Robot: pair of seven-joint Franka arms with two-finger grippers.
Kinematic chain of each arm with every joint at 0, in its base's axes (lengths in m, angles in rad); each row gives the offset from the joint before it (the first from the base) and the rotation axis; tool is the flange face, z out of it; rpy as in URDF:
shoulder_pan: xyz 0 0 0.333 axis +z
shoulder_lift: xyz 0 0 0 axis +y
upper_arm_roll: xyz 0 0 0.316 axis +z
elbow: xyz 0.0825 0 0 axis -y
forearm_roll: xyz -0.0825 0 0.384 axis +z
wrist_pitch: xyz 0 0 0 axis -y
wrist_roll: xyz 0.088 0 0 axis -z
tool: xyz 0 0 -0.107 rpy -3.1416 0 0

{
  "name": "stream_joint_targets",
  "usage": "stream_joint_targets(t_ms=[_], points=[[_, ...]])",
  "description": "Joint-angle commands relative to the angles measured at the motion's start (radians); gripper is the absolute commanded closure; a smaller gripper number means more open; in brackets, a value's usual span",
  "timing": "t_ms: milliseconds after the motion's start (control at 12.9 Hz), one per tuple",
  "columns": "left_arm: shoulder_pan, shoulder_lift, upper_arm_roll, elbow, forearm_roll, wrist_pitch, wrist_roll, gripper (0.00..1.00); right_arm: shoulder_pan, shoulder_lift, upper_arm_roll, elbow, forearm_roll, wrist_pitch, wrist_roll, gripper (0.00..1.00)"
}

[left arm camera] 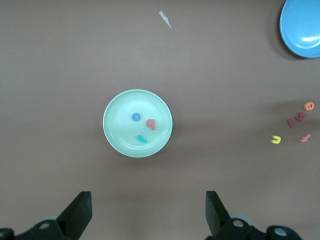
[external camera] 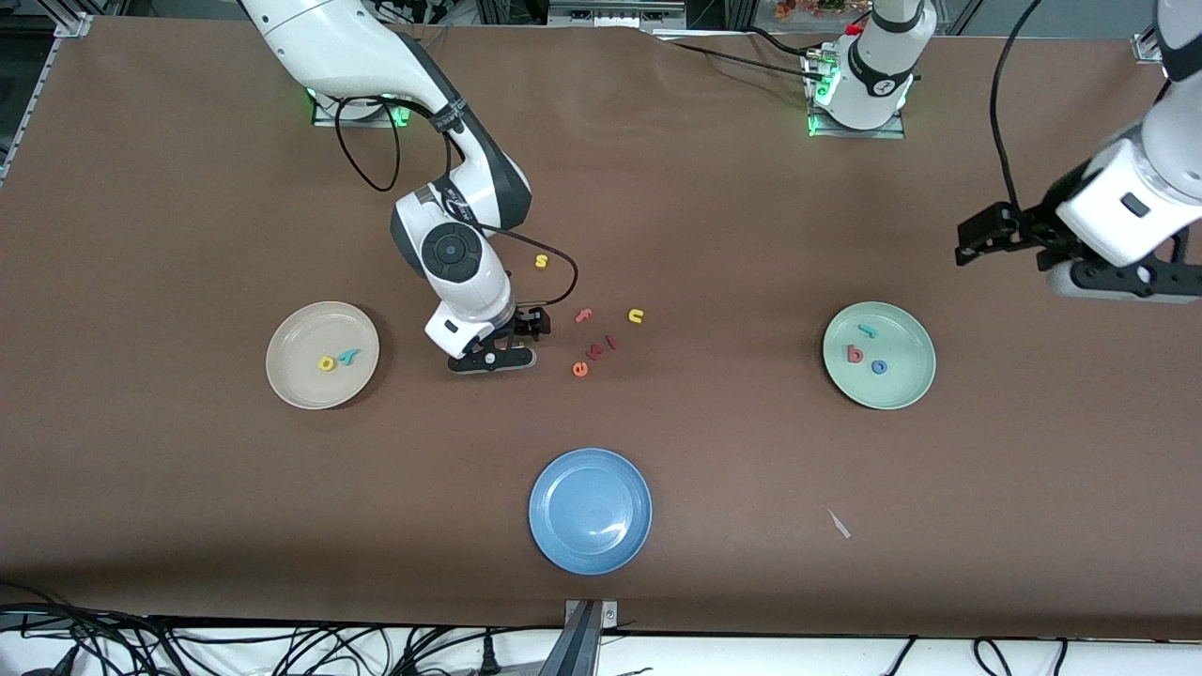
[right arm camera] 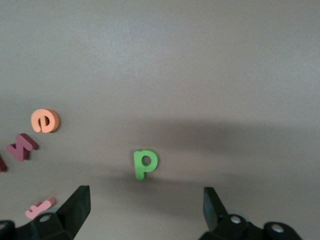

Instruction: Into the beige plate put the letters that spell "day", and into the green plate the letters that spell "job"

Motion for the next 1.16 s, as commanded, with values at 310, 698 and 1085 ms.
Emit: stream_joint_targets(t_ms=[310,698,1085], points=[[-0.055,-0.128,0.068,-0.184,0.037,0.050,0.010,0.00,0.002,0.070,0.004,0.032,-0.015,0.046,-0.103,0.00],[-0.043,-0.118,0.056,-0.182,0.040,0.087,0.014,0.00,0.010,0.087,0.004,0.032,-0.026,0.090,-0.155,0.01],[-0.038,-0.118,0.050,-0.179,0.042,0.082,0.016,0.00,0.010,0.115,0.005,0.032,-0.050,0.110,-0.157,0.06]])
